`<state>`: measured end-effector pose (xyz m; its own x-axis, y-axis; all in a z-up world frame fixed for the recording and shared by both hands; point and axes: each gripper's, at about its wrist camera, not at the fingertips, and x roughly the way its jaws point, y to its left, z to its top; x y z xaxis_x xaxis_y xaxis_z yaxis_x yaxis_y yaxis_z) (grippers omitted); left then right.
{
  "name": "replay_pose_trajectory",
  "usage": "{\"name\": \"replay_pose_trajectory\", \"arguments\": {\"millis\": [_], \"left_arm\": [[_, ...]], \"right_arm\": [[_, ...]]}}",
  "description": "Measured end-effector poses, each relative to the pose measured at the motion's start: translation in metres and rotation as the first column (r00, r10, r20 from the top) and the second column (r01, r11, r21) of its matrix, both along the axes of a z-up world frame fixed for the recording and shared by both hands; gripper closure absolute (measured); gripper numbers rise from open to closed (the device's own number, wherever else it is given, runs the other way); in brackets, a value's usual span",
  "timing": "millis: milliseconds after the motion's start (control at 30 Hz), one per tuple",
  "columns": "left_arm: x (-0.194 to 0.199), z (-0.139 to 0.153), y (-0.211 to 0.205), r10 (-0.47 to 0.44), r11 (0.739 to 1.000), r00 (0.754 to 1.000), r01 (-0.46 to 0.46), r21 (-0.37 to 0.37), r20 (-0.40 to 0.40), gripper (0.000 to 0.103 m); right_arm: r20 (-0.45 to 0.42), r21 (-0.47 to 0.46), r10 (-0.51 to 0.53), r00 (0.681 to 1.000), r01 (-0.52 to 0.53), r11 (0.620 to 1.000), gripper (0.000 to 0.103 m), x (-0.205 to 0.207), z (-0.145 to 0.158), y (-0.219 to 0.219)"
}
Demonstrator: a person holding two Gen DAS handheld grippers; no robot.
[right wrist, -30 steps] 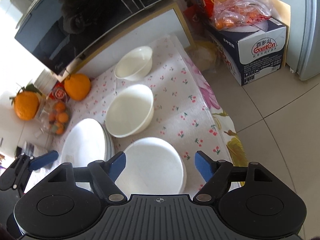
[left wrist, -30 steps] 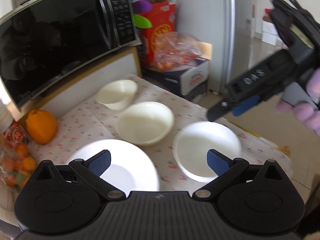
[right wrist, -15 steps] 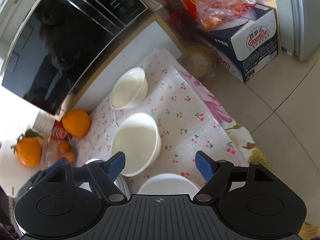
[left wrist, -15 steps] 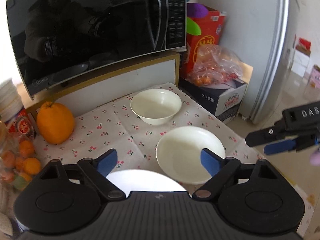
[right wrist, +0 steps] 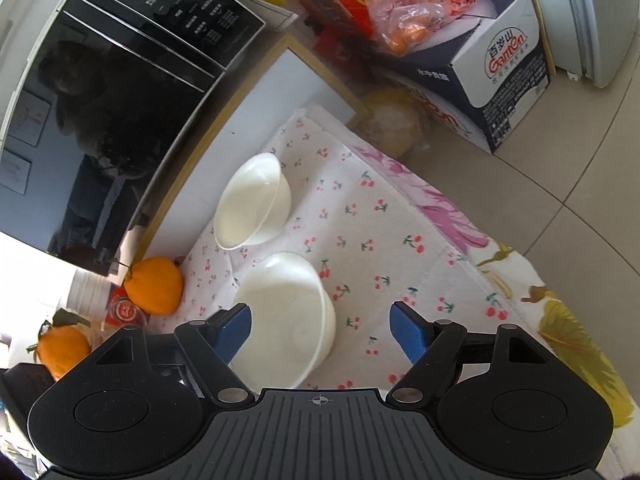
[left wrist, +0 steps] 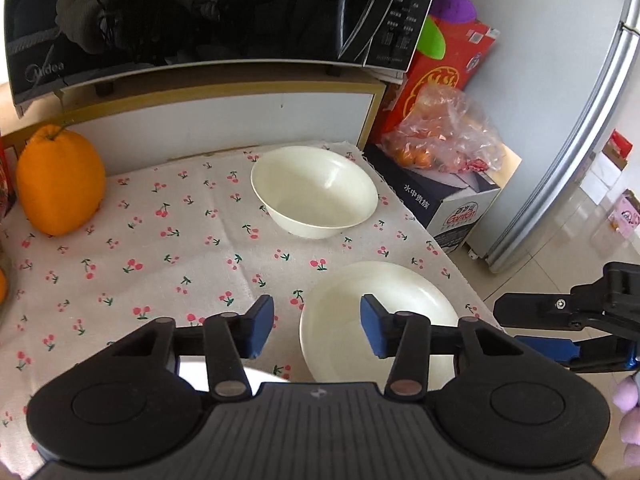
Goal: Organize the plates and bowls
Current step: 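Close both grippers on the cream bowl rim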
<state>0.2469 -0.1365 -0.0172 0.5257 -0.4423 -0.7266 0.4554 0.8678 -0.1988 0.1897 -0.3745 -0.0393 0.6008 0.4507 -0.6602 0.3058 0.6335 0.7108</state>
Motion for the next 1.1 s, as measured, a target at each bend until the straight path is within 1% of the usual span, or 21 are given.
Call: {"name": "replay_pose_trajectory", "arguments": {"millis": [33, 100, 267, 433, 667, 867, 1100], "left_arm": [[0.002, -0.001, -0.001, 0.002, 1.000, 1.000, -0.002, 0.003, -0.004, 0.062], [0.003, -0.005, -0.004, 0.006, 1.000, 1.000, -0.006, 0.001, -0.013, 0.067], [0.008, -0.011, -0.006, 0.006, 1.000, 0.999, -0.007, -0.012, -0.039, 0.076], [0.010, -0.014, -0.006, 0.022, 1.000, 0.998, -0.023, -0.013, -0.053, 0.081], [0.012, -0.016, -0.001, 0.038, 0.999, 0.997, -0.039, -0.024, -0.068, 0.091], [0.012, -0.016, 0.000, 0.045, 0.999, 0.997, -0.047, -0.020, -0.062, 0.094], [0.009, -0.011, -0.002, 0.037, 0.999, 0.998, -0.038, -0.032, -0.043, 0.095]], "right_arm": [[0.004, 0.000, 0.001, 1.000, -0.001, 1.000, 0.032, 0.001, 0.000, 0.002], [0.003, -0.003, 0.003, 1.000, -0.003, 1.000, 0.040, 0.004, -0.002, 0.006], [-0.026, 0.008, -0.004, 1.000, 0.004, 1.000, 0.054, 0.010, -0.010, 0.013], [-0.044, 0.021, -0.015, 0.999, 0.016, 1.000, 0.063, 0.011, -0.016, 0.015], [-0.052, 0.039, -0.011, 0.999, 0.013, 0.999, 0.082, 0.012, -0.022, 0.018], [-0.054, 0.041, -0.011, 0.999, 0.013, 0.999, 0.088, 0.012, -0.023, 0.020], [-0.041, 0.041, -0.027, 0.999, 0.029, 0.999, 0.088, 0.010, -0.019, 0.015]]}}
